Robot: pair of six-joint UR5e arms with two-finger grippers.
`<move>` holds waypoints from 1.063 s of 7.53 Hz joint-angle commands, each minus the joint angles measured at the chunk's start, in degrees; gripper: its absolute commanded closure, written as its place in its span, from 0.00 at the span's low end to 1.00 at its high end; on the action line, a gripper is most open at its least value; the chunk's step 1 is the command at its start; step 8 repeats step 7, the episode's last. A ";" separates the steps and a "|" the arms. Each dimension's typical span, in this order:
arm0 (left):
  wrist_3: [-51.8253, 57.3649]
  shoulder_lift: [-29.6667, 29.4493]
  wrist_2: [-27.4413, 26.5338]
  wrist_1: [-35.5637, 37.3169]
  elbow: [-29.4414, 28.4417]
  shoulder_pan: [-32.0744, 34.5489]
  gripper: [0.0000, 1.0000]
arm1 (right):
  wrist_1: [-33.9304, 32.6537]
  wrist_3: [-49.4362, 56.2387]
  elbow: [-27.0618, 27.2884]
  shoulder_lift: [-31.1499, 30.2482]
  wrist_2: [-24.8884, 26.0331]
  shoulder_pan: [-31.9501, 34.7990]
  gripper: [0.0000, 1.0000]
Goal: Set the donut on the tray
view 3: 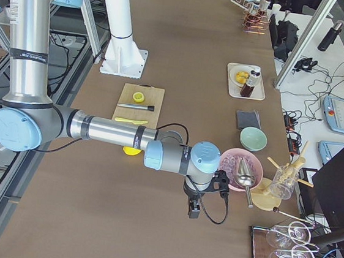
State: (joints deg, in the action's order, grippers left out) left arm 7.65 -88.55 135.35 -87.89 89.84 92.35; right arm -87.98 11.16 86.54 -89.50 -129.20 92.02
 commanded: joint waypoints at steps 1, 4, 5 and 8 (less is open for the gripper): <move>0.00 -0.13 0.09 0.00 -0.02 0.03 0.02 | 0.00 0.00 0.03 0.03 0.00 0.00 0.00; 0.00 -0.31 0.09 0.17 0.07 0.03 0.02 | 0.00 0.00 -0.06 0.03 0.00 0.00 0.00; 0.00 -0.31 0.09 0.18 0.33 0.03 0.02 | 0.00 0.00 0.03 0.03 0.00 0.00 0.00; 0.00 -0.22 0.79 0.09 0.25 0.11 0.02 | 0.00 0.00 0.03 0.03 0.00 0.00 0.00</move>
